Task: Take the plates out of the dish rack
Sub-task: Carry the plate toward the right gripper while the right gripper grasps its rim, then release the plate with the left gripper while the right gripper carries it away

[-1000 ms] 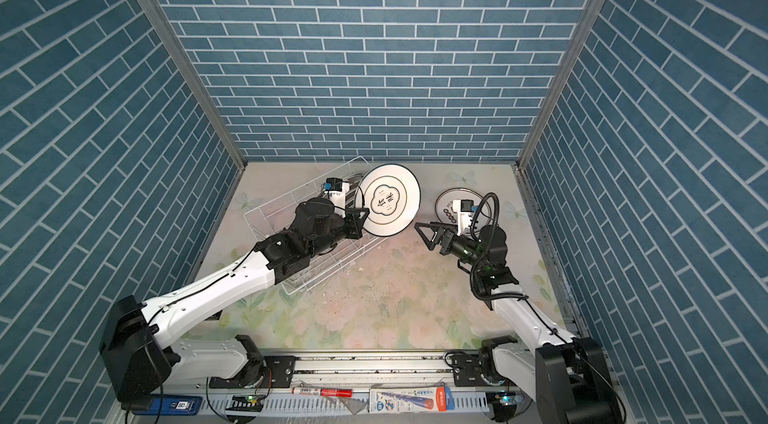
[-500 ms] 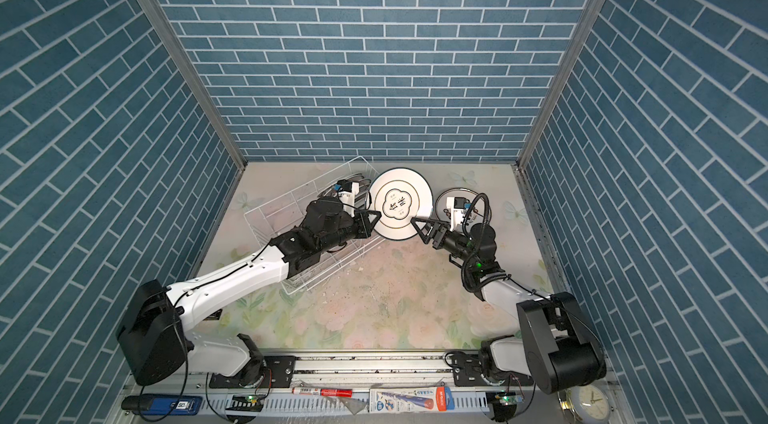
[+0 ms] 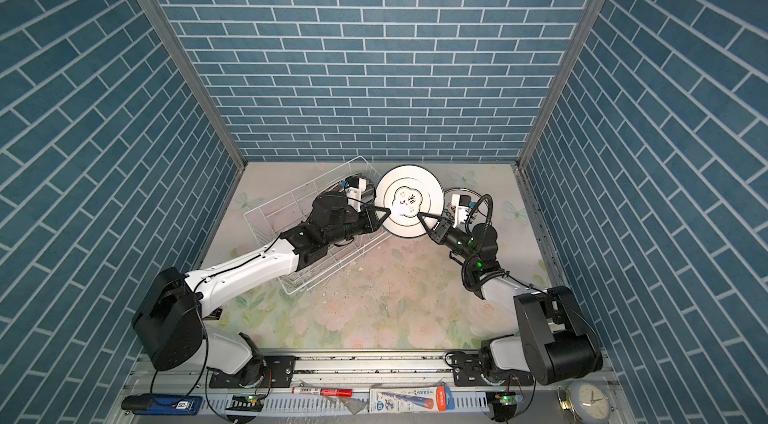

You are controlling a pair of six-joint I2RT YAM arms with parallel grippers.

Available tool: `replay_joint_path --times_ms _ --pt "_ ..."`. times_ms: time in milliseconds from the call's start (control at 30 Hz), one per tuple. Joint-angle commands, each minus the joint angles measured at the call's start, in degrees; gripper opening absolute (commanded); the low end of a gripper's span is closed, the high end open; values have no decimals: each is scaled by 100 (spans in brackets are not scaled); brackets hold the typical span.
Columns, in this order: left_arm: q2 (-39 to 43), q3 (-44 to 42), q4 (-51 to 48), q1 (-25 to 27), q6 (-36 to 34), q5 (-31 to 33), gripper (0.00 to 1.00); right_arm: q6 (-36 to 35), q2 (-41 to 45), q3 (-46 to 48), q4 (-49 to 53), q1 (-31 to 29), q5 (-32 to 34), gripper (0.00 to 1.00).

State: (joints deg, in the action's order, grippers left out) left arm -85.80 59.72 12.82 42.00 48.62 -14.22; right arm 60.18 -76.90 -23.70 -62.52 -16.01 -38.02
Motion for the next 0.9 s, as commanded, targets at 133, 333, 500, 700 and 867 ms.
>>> replay_joint_path --times_ms 133,333,500,700,867 --pt "-187 217 235 30 -107 -299 10 -410 218 -7 -463 -108 -140 3" --pt "-114 47 487 7 -190 -375 36 -395 388 -78 -273 7 -90 0" --pt "164 -84 425 -58 -464 -316 57 -443 675 -337 282 283 -49 0" --pt "696 -18 -591 -108 -1226 226 68 -983 1352 -1019 1985 700 -88 0" --pt "1164 57 -1531 -174 -1855 998 72 -1873 2096 -1682 3991 947 248 0"
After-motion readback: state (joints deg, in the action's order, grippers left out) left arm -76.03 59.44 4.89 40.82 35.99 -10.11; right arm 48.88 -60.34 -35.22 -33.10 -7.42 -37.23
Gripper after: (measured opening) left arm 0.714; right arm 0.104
